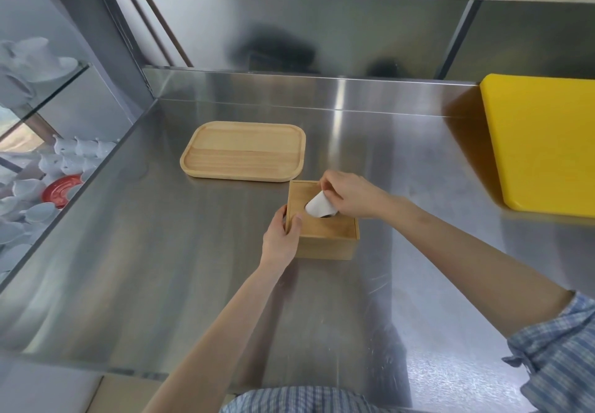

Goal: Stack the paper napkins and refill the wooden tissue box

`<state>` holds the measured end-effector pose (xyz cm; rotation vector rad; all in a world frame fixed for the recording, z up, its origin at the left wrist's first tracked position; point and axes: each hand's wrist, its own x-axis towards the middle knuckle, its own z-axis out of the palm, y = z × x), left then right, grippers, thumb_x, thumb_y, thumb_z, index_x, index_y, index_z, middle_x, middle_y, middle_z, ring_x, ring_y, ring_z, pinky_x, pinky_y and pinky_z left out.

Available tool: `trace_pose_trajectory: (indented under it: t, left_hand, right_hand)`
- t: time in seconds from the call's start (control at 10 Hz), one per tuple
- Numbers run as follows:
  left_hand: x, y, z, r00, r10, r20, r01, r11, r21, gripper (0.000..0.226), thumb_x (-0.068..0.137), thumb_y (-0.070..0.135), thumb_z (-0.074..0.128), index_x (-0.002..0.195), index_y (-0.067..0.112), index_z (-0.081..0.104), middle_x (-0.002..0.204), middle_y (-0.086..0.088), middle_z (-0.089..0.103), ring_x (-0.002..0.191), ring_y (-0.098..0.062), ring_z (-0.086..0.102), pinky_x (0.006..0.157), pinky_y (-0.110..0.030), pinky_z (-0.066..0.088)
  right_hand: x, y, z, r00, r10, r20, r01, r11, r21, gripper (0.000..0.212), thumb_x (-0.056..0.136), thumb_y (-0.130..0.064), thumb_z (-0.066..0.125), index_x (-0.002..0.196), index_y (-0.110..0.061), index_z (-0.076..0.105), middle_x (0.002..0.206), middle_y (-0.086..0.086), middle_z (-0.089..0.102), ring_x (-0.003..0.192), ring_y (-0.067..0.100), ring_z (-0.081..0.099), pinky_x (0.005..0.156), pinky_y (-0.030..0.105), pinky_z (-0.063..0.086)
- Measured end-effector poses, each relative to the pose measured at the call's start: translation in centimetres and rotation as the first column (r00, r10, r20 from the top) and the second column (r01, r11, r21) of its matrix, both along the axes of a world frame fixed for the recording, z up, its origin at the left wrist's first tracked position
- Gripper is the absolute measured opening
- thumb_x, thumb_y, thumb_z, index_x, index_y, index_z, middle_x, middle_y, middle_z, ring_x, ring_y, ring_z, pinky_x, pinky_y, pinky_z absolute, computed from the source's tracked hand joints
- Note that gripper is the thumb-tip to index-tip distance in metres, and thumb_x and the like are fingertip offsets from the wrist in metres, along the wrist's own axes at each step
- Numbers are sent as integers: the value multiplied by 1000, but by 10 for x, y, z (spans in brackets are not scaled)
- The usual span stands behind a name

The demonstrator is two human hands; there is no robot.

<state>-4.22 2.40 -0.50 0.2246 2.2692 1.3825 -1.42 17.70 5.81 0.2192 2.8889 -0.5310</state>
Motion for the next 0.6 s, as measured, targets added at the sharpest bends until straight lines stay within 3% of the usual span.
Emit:
trace_pose_trajectory:
  t: [0.1, 0.3, 0.4, 0.5, 0.6]
  left_hand:
    - [0, 0, -1, 1000, 3, -12, -3, 1000, 9, 45, 96, 32, 41, 138, 15, 38, 126, -2, 56, 119, -22, 50, 89, -23, 34]
    - [0, 0, -1, 998, -1, -55, 1, 1000, 9, 41, 96, 29, 41, 134, 14, 43, 98, 8, 52, 94, -15, 48, 78, -22, 36]
    - [-3, -1, 1, 994, -68, -90, 63, 997, -49, 41, 96, 28, 42, 133, 12, 43, 100, 5, 59, 93, -16, 49, 67, -20, 40]
    - [-9, -4, 1, 984, -135, -115, 122, 986, -111, 49, 94, 31, 45, 139, 12, 36, 131, -2, 55, 117, -20, 51, 88, -23, 40]
    - [-22, -4, 10, 951, -204, -231, 138, 953, -271, 63, 93, 38, 45, 146, 12, 22, 151, -6, 34, 140, -22, 30, 113, -38, 26]
  right_hand:
    - [3, 1, -2, 1000, -7, -8, 7, 999, -34, 21, 98, -15, 33, 111, -5, 46, 122, 11, 55, 105, 28, 54, 80, 31, 39]
    - [5, 1, -5, 993, -103, -54, 91, 977, -193, 24, 98, -19, 34, 115, -7, 46, 122, 11, 57, 101, 23, 53, 80, 33, 44]
    - [5, 4, -11, 980, -176, -91, 143, 947, -287, 33, 99, -25, 36, 127, -10, 44, 133, 8, 52, 121, 21, 50, 91, 28, 42]
    - [4, 6, -11, 980, -171, -107, 138, 955, -261, 38, 98, -27, 38, 133, -12, 42, 140, 6, 48, 128, 19, 46, 101, 29, 39]
    - [-1, 12, -3, 975, -191, -110, 176, 976, -128, 46, 96, -33, 42, 139, -18, 37, 146, 4, 42, 133, 22, 41, 111, 40, 34]
